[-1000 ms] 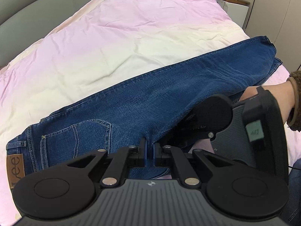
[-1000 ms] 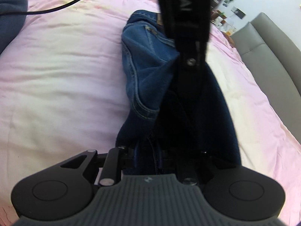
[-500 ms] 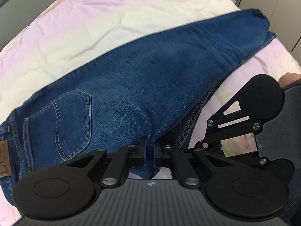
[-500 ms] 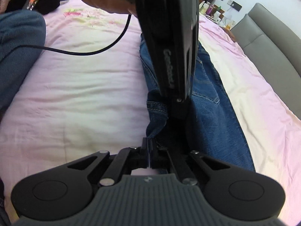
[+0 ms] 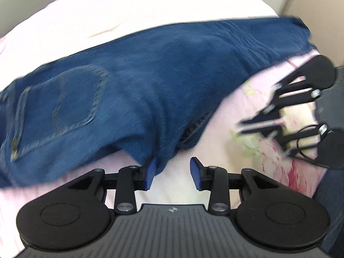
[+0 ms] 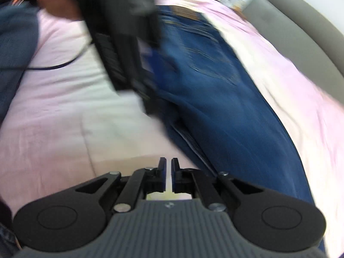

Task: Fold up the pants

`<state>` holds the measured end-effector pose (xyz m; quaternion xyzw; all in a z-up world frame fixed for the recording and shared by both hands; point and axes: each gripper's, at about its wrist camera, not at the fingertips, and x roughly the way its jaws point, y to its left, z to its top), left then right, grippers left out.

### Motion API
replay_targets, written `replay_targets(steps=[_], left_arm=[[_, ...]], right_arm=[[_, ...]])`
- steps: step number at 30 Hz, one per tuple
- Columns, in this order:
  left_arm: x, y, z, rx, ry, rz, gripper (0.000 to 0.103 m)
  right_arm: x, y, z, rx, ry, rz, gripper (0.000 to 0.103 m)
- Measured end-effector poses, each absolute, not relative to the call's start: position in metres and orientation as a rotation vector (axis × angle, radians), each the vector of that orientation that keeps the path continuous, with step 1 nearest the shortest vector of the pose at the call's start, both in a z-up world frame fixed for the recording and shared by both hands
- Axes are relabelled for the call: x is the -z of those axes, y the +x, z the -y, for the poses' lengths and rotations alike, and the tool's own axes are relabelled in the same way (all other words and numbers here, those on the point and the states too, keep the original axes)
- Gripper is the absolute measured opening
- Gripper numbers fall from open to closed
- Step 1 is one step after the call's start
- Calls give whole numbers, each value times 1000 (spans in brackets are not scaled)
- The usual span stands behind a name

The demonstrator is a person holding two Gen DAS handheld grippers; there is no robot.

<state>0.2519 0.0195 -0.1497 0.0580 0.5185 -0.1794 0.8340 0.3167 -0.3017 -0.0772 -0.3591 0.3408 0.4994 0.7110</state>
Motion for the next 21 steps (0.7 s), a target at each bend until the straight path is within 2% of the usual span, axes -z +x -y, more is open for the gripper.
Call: replay_targets(steps=[3, 6, 10, 14, 18, 19, 21], left_arm=[[153, 244, -28, 299, -25, -1122, 43], [167, 242, -30, 142, -171, -1161, 43], [179, 232, -42, 66, -453, -1061, 43], [189, 236, -34, -61, -468, -987, 42], [185, 238, -42, -58, -586, -912, 24], [178, 236, -39, -60, -549, -894, 18], [170, 235, -30, -74, -469, -906, 15]], right_arm=[[70, 328, 331, -998, -784, -764, 4], [65, 334, 347, -958, -781, -772, 4], [68, 333, 347, -965, -777, -774, 6], [71, 330, 344, -979, -756, -759, 7], [73, 330, 341, -964, -746, -765, 8], [75, 332, 339, -958, -746, -767, 8], [72, 333, 342, -947, -740, -776, 8]])
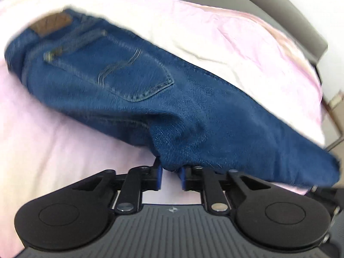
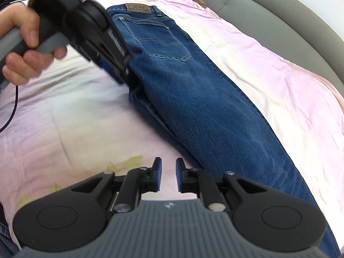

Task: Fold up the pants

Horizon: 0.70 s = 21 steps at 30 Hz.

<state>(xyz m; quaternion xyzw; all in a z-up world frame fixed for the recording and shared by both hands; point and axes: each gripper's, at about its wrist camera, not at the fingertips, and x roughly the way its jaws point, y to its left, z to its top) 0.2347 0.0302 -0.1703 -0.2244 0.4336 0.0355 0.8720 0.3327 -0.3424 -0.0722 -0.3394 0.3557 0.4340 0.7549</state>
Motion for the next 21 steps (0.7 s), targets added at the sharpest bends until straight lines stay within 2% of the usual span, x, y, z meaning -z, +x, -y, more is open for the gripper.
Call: replay_targets(steps=[6, 8, 10, 14, 17, 19, 21], left_arm=[[182, 230, -16, -22, -333, -1079, 13], [187, 232, -22, 7, -352, -1167, 0], [190, 224, -29, 43, -387, -1234, 0], [160, 219, -45, 51, -254, -1100, 0], [137, 227, -75, -14, -189, -939, 7], [132, 241, -97, -88, -93, -875, 7], [138, 260, -120, -138, -51, -895, 7]], right_arm=[[67, 338, 340, -949, -738, -766, 8], [63, 337, 336, -975, -736, -761, 8], [59, 337, 330, -994, -718, -766, 8], [54, 342, 319, -996, -668, -791, 8], [49, 347, 313, -948, -632, -792, 8], [47, 352, 312, -898, -631, -789, 15], [50, 363, 315, -853, -626, -806, 16]])
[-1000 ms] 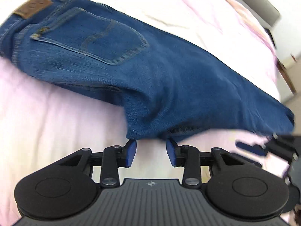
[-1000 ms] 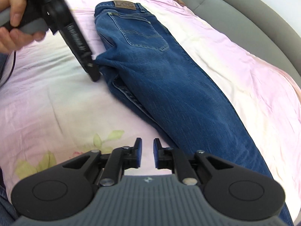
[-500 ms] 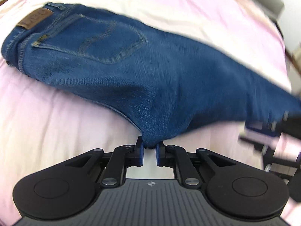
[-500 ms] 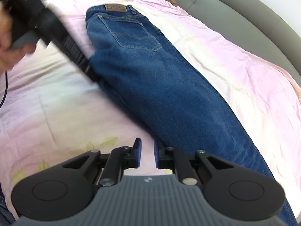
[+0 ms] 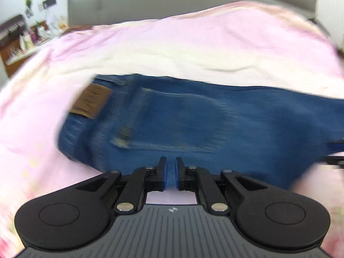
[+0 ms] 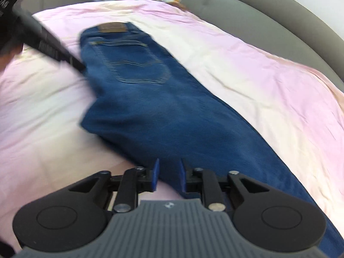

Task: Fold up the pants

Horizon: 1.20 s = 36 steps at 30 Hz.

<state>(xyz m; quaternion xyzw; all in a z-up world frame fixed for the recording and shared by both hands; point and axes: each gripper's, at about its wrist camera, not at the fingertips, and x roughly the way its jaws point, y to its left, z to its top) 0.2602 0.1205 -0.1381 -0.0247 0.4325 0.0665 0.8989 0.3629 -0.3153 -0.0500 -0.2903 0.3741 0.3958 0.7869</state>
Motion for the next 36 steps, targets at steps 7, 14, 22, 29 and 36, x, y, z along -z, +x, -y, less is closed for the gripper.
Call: replay_targets(steps=[7, 14, 22, 29, 36], left_arm=[[185, 301, -150, -95, 158, -1033, 7], [194, 307, -148, -37, 230, -1094, 7], [131, 301, -111, -18, 195, -966, 15], [117, 308, -61, 113, 72, -984, 16], [148, 322, -26, 100, 107, -1054, 16]], right_arm=[[88, 403, 334, -723, -621, -963, 16], [119, 429, 371, -688, -537, -1114, 15], [75, 434, 445, -547, -399, -1098, 16], [40, 462, 614, -105, -160, -1083, 16], [26, 488, 783, 277, 117, -1010, 17]])
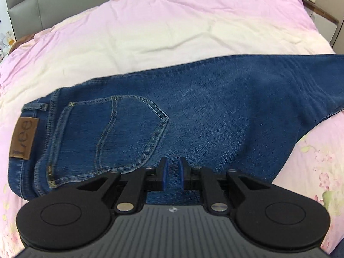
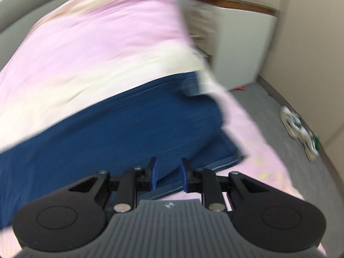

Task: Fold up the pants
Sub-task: 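Grasp the jeans hem with the right tool and lift it toward the waistband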

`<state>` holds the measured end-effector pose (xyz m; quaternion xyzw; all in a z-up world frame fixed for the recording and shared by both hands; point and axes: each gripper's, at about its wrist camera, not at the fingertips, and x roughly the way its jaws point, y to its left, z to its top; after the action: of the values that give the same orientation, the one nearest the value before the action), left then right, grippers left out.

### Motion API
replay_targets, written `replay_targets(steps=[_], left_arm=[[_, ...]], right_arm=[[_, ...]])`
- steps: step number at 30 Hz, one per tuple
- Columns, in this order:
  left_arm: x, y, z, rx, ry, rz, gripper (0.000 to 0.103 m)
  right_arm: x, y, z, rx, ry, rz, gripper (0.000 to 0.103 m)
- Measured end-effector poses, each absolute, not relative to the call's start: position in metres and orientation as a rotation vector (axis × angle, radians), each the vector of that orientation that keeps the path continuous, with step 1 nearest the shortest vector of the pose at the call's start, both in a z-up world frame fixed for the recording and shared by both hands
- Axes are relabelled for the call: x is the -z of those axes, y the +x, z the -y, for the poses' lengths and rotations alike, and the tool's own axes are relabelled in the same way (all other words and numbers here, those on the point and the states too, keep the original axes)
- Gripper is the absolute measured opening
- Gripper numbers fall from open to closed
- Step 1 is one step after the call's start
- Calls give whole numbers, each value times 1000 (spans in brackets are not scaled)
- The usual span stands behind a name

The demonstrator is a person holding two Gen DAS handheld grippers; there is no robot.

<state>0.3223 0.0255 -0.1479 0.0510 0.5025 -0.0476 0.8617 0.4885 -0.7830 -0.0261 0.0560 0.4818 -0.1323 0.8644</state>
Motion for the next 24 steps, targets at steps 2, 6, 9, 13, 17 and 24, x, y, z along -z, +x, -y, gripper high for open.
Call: replay_targets(steps=[2, 6, 9, 13, 17, 24], left_arm=[[155, 326, -20, 79, 120, -1072, 16], [164, 333, -16, 42, 135, -1094, 16], [167, 339, -12, 23, 156, -1107, 16], [168, 345, -5, 2, 182, -1119, 16], [169, 349, -1, -20, 182, -1119, 16], [167, 346, -1, -16, 174, -1100, 17]], right_arm=[[34, 497, 805, 309, 154, -999, 18], [61, 508, 832, 311, 236, -1000, 18], [78, 511, 844, 306, 309, -983, 19], [88, 535, 843, 271, 373, -932, 27], [102, 552, 841, 314, 350, -980, 26], [80, 534, 831, 440, 239, -963, 55]])
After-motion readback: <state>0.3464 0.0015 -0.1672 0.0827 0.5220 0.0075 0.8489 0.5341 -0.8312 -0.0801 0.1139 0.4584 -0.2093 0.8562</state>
